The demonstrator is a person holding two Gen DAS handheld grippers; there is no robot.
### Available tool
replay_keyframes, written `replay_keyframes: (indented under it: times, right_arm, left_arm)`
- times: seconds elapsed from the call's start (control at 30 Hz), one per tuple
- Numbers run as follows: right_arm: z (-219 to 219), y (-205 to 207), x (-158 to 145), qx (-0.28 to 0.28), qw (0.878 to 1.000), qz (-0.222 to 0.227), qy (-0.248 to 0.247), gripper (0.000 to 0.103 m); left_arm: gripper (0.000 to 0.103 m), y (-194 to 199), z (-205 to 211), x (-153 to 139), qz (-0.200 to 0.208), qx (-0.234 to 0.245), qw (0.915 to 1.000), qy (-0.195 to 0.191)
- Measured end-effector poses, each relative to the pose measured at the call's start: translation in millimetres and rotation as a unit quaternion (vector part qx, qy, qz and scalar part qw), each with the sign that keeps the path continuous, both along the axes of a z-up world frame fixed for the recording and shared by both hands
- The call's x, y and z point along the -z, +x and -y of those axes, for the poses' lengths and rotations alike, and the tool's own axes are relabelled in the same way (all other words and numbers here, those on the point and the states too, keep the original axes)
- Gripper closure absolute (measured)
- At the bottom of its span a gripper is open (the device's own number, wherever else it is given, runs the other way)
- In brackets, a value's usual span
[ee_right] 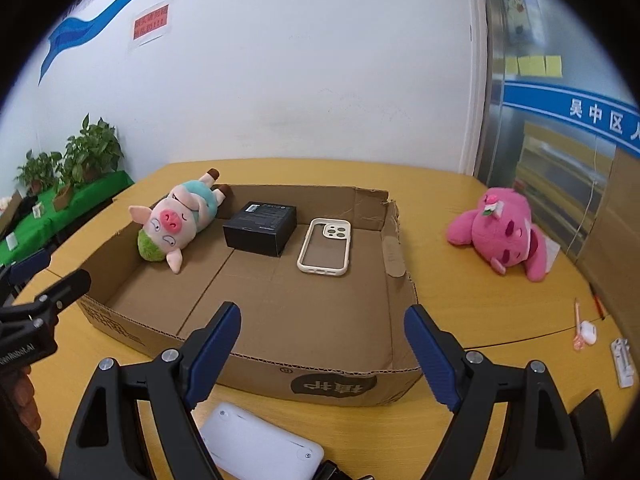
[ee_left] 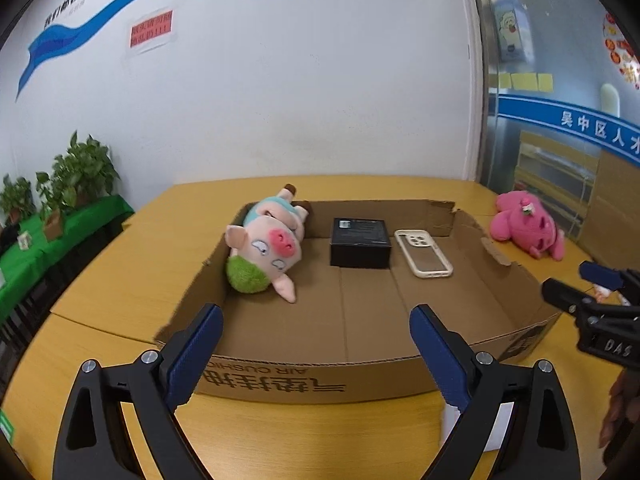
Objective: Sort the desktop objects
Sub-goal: 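Withdraw the right gripper from the box, then lower the right gripper onto the black sunglasses and close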
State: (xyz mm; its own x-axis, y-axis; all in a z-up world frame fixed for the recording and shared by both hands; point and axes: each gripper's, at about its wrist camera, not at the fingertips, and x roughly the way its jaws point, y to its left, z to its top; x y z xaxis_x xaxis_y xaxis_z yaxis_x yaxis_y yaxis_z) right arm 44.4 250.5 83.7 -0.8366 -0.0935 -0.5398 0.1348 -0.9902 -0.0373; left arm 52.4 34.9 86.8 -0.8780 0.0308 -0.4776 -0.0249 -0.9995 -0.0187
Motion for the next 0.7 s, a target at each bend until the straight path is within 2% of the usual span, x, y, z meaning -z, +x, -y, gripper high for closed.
replay_keyframes:
  times: [0.2, 0.27, 0.4, 0.5, 0.6, 0.7]
  right_arm:
    - [6.1, 5.6, -0.3, -0.001, 1.0, -0.006, 0.016, 0.019]
    - [3.3, 7.2, -1.2, 0.0, 1.0, -0.008, 0.014, 0.019]
    - [2.3, 14.0, -3.0, 0.003, 0.999, -0.021, 0.033, 0.019]
    - [0.9, 18.2, -2.4, -0.005, 1.0, -0.02, 0.021, 0.019]
    - [-2.4, 25.0, -1.1, -0.01, 1.0, -0.024, 0.003, 0.019]
    - [-11.3, 29.0, 5.5, -0.002, 1.0, -0.006, -0.01, 0.019]
  left_arm:
    - [0.006, -1.3, -8.8, 6.5, 0.012, 0.006, 0.9995, -0.027]
    - [0.007, -0.9, -9.4, 7.7, 0.017, 0.01, 0.9996, -0.02]
    - [0.007, 6.4, -5.8, 7.1, 0.013, 0.019, 0.9994, 0.024]
    - [0.007, 9.9, -6.4, 7.2, 0.008, 0.02, 0.9996, 0.017]
    - [0.007, 10.8, -7.5, 10.3, 0.025, 0.04, 0.9987, 0.018]
    - [0.007, 11.1, -10.5, 16.2, 0.055, 0.066, 0.9958, 0.03]
